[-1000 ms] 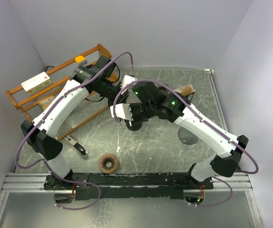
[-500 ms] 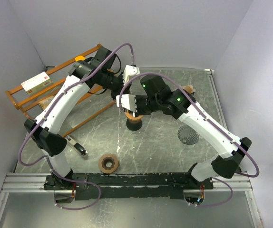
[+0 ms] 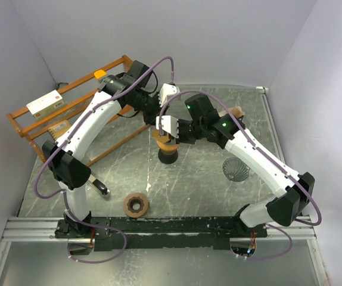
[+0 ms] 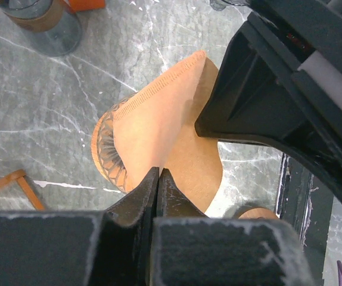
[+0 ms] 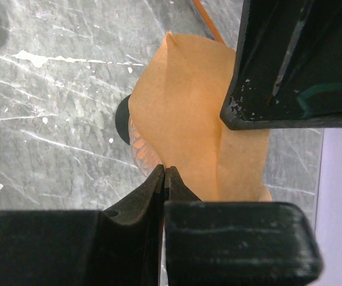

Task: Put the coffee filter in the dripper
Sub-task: Place the coffee filter in the coffee dripper.

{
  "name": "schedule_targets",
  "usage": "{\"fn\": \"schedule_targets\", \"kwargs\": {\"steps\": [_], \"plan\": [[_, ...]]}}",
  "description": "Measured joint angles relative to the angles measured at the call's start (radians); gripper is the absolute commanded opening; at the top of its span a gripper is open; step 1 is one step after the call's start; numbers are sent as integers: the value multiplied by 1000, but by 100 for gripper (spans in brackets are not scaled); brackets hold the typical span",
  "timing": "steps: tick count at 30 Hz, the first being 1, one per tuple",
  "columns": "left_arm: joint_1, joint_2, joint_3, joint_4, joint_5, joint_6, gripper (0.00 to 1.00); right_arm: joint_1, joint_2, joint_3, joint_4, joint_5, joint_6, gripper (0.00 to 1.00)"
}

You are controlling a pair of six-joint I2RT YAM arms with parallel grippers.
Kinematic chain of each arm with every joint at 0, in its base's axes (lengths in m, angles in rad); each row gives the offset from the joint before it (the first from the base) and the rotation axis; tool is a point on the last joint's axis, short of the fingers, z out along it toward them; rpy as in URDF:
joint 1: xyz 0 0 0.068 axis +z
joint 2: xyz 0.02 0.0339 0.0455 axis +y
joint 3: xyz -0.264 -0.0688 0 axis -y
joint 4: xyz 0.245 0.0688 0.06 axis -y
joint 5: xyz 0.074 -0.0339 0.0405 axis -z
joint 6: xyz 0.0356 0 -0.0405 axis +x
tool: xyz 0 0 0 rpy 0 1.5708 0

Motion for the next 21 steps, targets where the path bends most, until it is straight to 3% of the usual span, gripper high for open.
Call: {"fn": "schedule_targets", "kwargs": {"steps": [8, 21], "plan": [[4, 41, 37, 3, -18, 0, 9, -36, -13, -59, 71, -56, 24, 0], [4, 64, 37, 20, -25, -15, 30, -74, -76, -176, 182, -160, 107, 0]]}}
